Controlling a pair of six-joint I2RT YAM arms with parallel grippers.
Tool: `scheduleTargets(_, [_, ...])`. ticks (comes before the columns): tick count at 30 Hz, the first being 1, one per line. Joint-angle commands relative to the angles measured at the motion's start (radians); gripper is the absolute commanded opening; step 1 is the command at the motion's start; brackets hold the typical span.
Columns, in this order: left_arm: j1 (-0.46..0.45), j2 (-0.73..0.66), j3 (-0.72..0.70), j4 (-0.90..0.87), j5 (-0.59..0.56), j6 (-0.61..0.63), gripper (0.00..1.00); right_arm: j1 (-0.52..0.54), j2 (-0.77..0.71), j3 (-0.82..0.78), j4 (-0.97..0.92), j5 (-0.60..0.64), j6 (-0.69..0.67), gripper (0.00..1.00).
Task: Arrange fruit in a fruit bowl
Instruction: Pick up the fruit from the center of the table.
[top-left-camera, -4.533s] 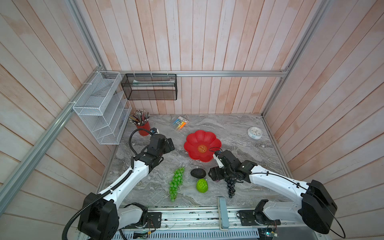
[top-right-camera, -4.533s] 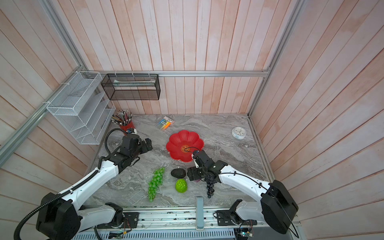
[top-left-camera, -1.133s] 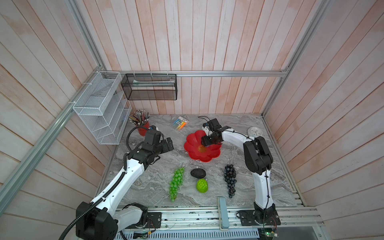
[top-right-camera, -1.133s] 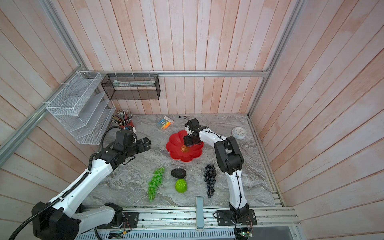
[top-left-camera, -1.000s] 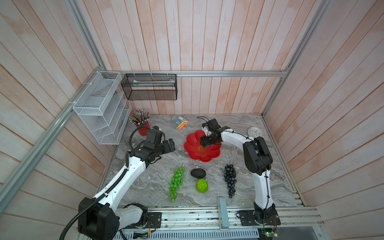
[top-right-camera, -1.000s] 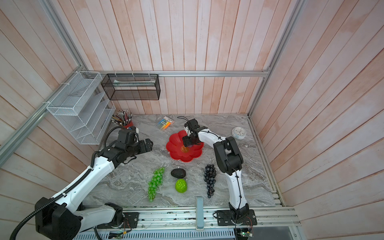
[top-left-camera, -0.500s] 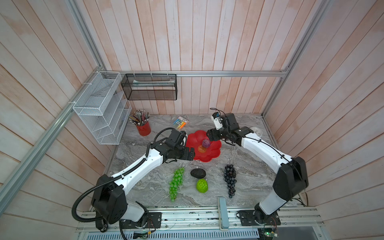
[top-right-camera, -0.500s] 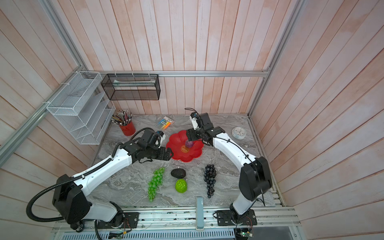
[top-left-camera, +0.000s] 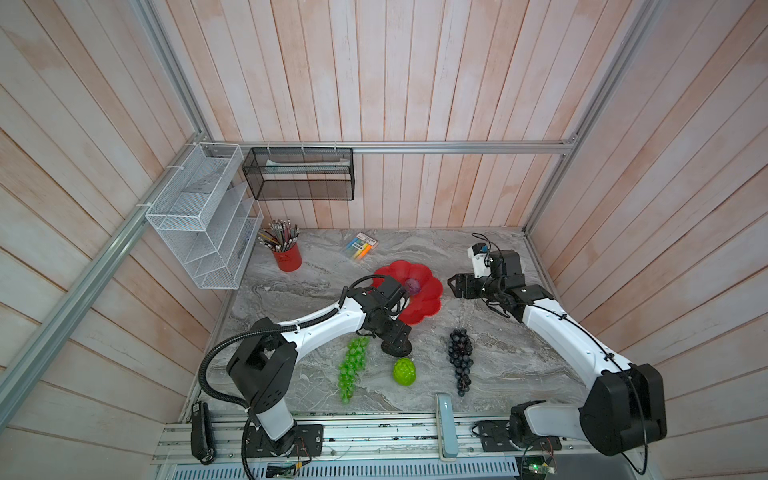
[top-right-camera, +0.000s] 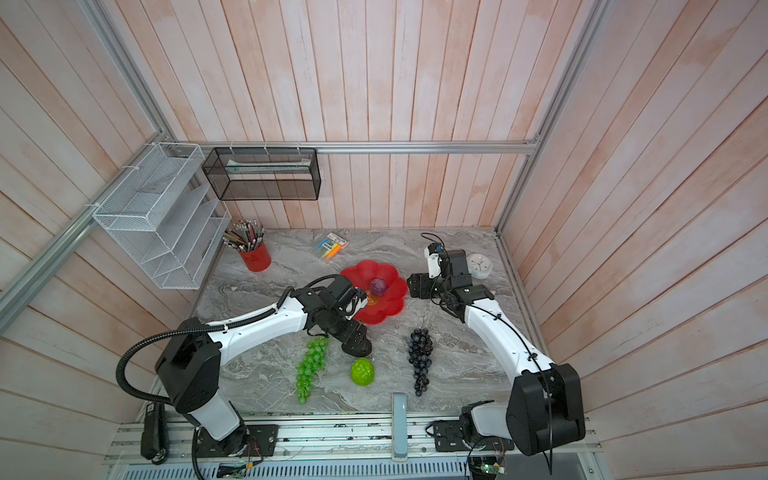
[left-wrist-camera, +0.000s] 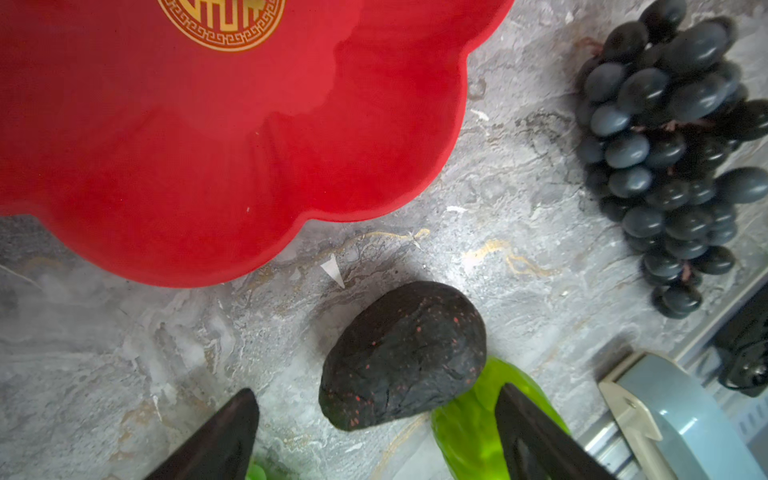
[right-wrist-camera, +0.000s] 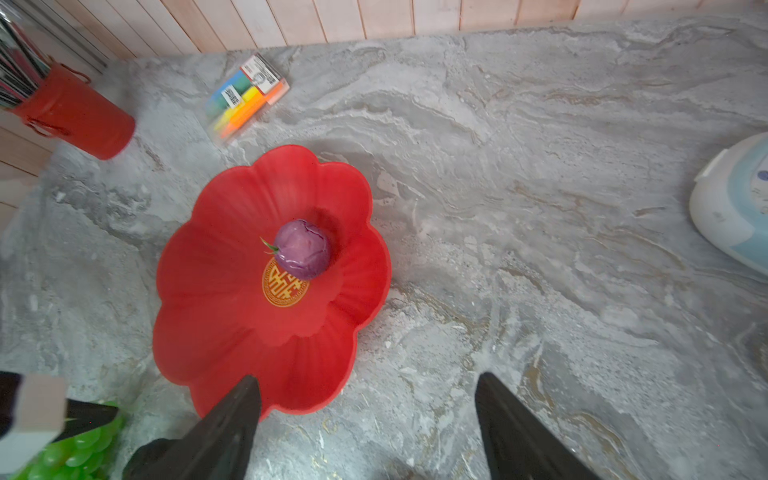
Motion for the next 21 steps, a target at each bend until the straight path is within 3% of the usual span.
scheduleTargets(1, [-0.002, 0.014, 0.010, 0.023, 0.030, 0.068, 0.91, 0.002, 0.008, -0.028, 0.053, -0.067, 0.027, 0.82])
scheduleTargets(8, [-0.005, 0.061, -0.015, 0.053, 0.096, 0.104, 0.91, 0.002, 0.024, -0.029, 0.048, -0.085, 0.007, 0.82])
scheduleTargets(21, [-0.009, 0.092, -0.082, 0.129, 0.089, 0.094, 0.91, 0.001, 0.036, -0.023, 0.054, -0.060, 0.007, 0.82])
